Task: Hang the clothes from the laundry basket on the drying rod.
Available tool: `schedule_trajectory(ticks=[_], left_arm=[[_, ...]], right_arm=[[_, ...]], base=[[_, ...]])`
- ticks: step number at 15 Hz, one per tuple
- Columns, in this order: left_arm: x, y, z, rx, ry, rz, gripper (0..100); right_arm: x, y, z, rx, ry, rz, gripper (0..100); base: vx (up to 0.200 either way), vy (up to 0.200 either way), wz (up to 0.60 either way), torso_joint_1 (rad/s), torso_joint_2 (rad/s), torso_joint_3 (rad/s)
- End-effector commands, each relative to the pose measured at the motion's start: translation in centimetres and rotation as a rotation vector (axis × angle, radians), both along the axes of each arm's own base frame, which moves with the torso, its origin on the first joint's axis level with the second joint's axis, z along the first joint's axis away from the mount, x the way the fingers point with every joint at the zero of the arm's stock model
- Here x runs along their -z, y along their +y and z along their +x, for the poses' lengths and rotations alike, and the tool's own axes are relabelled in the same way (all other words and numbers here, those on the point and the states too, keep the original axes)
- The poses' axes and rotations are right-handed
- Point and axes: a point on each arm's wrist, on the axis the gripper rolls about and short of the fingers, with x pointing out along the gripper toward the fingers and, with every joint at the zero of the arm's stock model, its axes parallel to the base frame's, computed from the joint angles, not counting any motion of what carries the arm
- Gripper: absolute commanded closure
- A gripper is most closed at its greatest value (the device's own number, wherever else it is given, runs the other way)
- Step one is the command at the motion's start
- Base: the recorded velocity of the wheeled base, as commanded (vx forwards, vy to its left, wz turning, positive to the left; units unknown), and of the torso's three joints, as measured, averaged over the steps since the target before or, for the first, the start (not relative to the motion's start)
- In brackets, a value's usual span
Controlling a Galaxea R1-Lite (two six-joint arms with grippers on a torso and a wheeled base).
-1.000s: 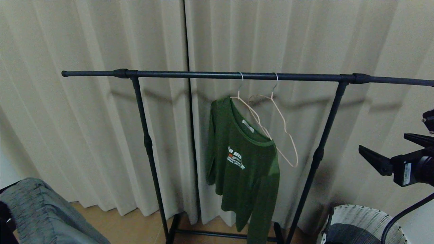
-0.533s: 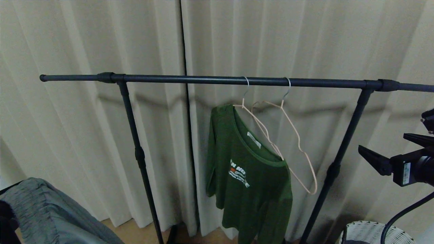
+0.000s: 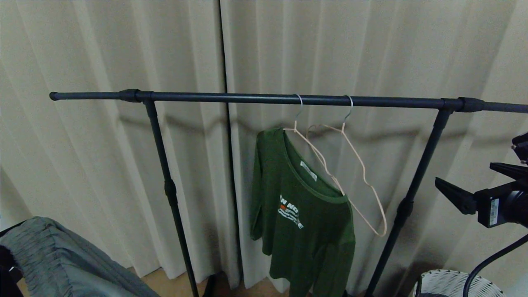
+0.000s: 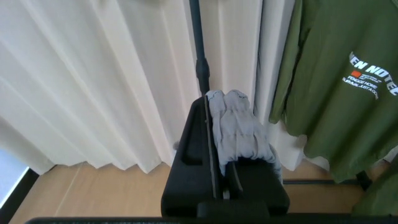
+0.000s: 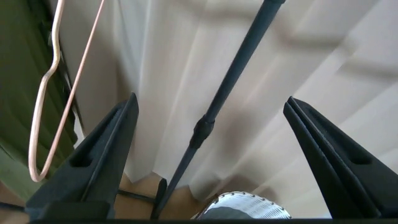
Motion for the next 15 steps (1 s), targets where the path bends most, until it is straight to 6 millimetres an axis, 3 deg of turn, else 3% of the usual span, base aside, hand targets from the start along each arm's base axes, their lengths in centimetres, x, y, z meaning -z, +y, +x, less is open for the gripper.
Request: schedule_trajectory(ticks=[1, 6, 11, 15], left_arm=[[0.0, 0.0, -0.1, 0.0, -0.004, -0.001, 100], [0.3, 0.0, 0.0, 0.0, 0.008, 0.003, 100], [0.5, 0.0, -0.1, 0.0, 0.014, 0.007, 100], [0.7, 0.1, -0.5, 0.0, 0.004, 0.004, 100]], right_arm=[[0.0, 0.0, 0.0, -0.001, 0.0, -0.001, 0], [0.1, 0.0, 0.1, -0.001, 0.005, 0.0, 0], [-0.2, 0.4, 0.3, -0.142, 0.008, 0.037, 0], [0.4, 1.0, 4.2, -0.119, 0.083, 0.022, 0]], base=[[0.0, 0.2, 0.0, -0.007, 0.0, 0.007], [0.0, 0.2, 0.0, 0.004, 0.0, -0.001], [0.0, 0.0, 0.0, 0.0, 0.0, 0.0], [0.0, 0.0, 0.0, 0.0, 0.0, 0.0]])
